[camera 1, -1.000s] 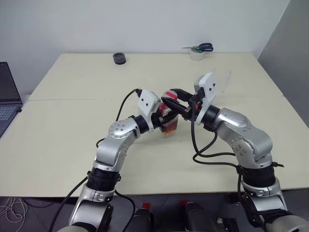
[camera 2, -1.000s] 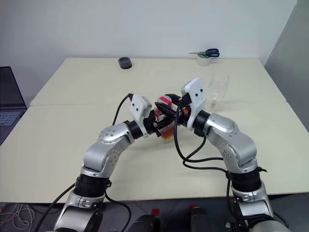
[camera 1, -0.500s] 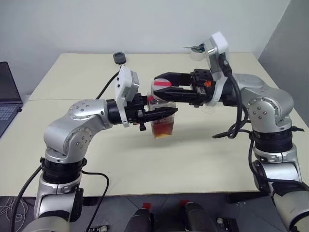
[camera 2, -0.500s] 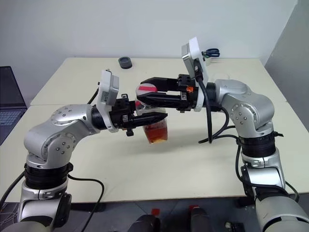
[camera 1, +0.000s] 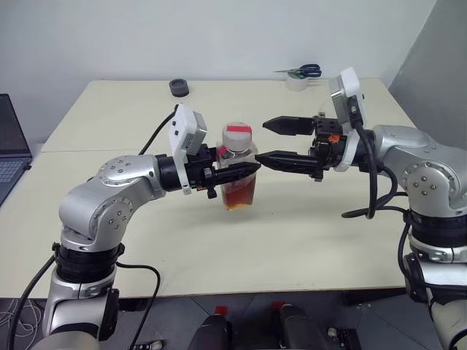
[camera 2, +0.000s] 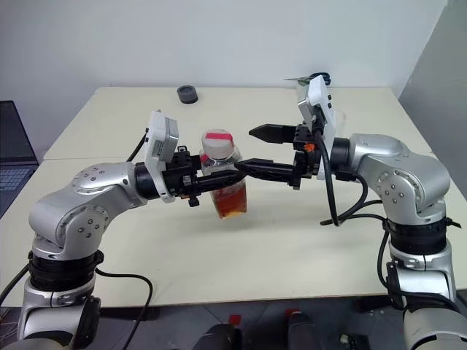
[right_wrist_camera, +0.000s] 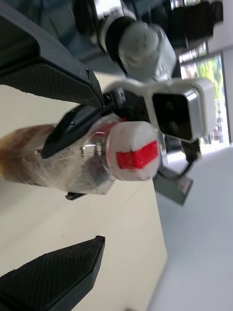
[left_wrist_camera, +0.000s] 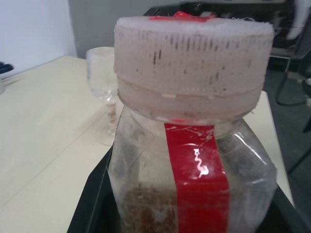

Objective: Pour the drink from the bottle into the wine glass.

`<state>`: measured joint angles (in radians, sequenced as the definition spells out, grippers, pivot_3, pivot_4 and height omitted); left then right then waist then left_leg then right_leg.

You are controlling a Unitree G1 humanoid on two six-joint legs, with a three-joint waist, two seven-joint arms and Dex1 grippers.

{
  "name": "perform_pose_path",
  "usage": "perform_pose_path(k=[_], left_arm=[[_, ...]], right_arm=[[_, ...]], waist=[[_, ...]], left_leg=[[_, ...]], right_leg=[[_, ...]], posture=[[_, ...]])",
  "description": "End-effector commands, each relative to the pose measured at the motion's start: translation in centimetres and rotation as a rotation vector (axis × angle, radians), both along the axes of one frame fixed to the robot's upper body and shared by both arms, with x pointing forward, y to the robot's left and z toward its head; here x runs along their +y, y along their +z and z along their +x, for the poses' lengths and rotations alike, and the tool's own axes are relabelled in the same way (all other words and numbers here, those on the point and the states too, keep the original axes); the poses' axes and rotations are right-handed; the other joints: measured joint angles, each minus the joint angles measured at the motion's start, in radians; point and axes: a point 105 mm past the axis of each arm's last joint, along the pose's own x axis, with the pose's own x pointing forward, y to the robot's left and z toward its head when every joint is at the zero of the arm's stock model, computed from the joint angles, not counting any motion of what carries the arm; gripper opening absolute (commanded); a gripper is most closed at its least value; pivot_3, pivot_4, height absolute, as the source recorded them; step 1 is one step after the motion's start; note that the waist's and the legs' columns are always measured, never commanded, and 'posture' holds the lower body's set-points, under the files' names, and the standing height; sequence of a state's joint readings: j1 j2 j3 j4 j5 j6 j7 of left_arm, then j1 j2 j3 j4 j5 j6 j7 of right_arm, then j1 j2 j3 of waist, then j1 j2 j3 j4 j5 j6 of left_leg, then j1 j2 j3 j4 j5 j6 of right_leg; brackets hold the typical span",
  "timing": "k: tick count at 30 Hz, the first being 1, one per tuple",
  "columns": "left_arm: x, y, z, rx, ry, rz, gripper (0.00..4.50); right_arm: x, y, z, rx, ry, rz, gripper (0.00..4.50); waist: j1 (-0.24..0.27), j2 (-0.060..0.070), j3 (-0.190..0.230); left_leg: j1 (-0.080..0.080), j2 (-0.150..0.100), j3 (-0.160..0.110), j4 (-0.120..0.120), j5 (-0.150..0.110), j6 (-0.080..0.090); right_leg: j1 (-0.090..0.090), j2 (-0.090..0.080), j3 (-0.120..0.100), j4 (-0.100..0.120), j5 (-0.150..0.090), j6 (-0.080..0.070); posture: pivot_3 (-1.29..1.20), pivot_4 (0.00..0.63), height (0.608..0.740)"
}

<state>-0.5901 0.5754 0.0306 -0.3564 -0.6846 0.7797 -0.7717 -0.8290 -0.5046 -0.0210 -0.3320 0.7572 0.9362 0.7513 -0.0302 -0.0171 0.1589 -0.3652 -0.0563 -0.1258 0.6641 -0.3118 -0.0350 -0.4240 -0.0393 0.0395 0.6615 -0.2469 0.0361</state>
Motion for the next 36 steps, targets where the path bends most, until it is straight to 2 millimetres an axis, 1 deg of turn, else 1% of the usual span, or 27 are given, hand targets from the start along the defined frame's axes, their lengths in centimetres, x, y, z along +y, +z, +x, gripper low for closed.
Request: perform_pose_path(k=[1,4,6,11,17,20,23,25,26,30,32,34,36], left_arm=[[-0.3,0.5,0.9,-0.076,0.066,-0.027,1.76],[-0.9,0.4,1.6,-0.09,0.091,-0.047,1.76],[-1.4,0.5,2.0,-0.094,0.091,-0.059,1.76],[-2.2,0.7,2.4,-0.118,0.071,-0.06,1.76],[-2.4,1.1,2.4,-0.131,0.051,-0.06,1.76],[-2.4,0.8,2.4,-0.13,0.046,-0.054,1.76],[-2.4,0.7,2.4,-0.127,0.045,-0.05,1.76],[-2.3,0.6,2.4,-0.125,0.046,-0.048,1.76],[-2.2,0.6,2.4,-0.125,0.046,-0.047,1.76],[-2.0,0.4,2.2,-0.119,0.042,-0.042,1.76],[-2.1,0.3,1.6,-0.113,0.009,-0.027,1.76],[-2.5,0.1,0.1,-0.108,-0.071,-0.001,1.76],[-2.9,0.7,-1.6,-0.137,-0.16,0.001,1.76]], right_arm=[[0.8,1.4,0.1,-0.113,-0.104,0.053,4.49],[1.5,1.5,0.9,-0.148,-0.187,0.068,4.49],[2.2,1.3,1.1,-0.154,-0.211,0.082,4.49],[3.3,1.0,0.8,-0.138,-0.197,0.101,4.49],[3.7,0.6,0.6,-0.128,-0.183,0.095,4.49],[3.5,0.9,0.8,-0.122,-0.189,0.114,3.92],[3.5,1.1,0.7,-0.115,-0.185,0.131,2.94],[3.6,1.2,0.5,-0.107,-0.178,0.143,2.16],[3.6,1.3,0.5,-0.105,-0.176,0.145,1.89],[3.3,1.5,0.5,-0.09,-0.176,0.168,1.87],[3.3,1.7,0.3,-0.083,-0.15,0.167,1.87],[3.5,1.8,-0.2,-0.093,-0.074,0.144,1.87],[3.8,2.2,-1.2,-0.1,0.045,0.122,1.87]], waist=[[0.001,0.0,0.0],[0.002,0.0,0.0],[0.002,0.0,0.0],[0.001,0.0,0.0],[0.001,0.0,0.0],[0.0,0.0,0.0],[0.0,0.0,0.0],[0.0,0.0,0.0],[0.0,0.0,0.0],[0.0,0.0,0.0],[0.0,0.0,0.0],[-0.001,0.0,0.0],[-0.002,0.001,0.0]], left_leg=[[0.0,0.0,0.0,0.0,0.0,0.0],[0.0,-0.001,0.0,0.0,0.0,0.0],[0.0,-0.001,0.0,0.0,0.0,0.0],[-0.001,-0.001,0.0,0.0,0.0,0.0],[0.0,-0.001,0.0,0.0,0.0,0.0],[0.0,-0.001,0.0,0.0,0.0,0.0],[0.0,-0.001,0.0,0.0,0.0,0.0],[0.0,-0.001,0.0,0.0,0.0,0.0],[0.0,-0.001,0.0,0.0,0.0,0.0],[0.0,-0.001,0.0,0.0,0.0,0.0],[0.0,-0.001,0.0,0.0,0.0,0.0],[0.0,-0.001,0.0,0.0,0.0,0.0],[0.0,-0.001,0.0,0.0,0.0,0.0]], right_leg=[[0.0,0.0,0.0,0.0,0.0,0.0],[0.0,0.0,0.0,0.0,0.0,0.0],[0.0,0.0,0.0,0.0,0.0,0.0],[0.0,0.0,0.0,0.0,0.0,0.0],[-0.001,0.0,-0.001,0.0,0.0,0.0],[-0.001,0.0,-0.001,0.0,0.0,0.0],[-0.001,0.0,-0.001,0.0,0.0,0.0],[-0.001,0.0,-0.001,0.0,0.0,0.0],[-0.001,0.0,-0.001,0.0,0.0,0.0],[-0.001,0.0,-0.001,0.0,0.0,0.0],[-0.001,0.0,-0.001,0.0,0.0,0.0],[-0.001,0.0,-0.001,0.0,0.0,0.0],[-0.001,0.0,-0.001,0.0,0.0,0.0]], posture=[[0.0,0.15,0.74],[0.0,0.15,0.74],[0.0,0.15,0.74],[0.0,0.15,0.74],[0.0,0.15,0.74],[0.0,0.15,0.74],[0.0,0.15,0.74],[0.0,0.15,0.74],[0.0,0.15,0.74],[0.0,0.15,0.74],[0.0,0.15,0.74],[0.0,0.15,0.74],[0.0,0.15,0.74]])
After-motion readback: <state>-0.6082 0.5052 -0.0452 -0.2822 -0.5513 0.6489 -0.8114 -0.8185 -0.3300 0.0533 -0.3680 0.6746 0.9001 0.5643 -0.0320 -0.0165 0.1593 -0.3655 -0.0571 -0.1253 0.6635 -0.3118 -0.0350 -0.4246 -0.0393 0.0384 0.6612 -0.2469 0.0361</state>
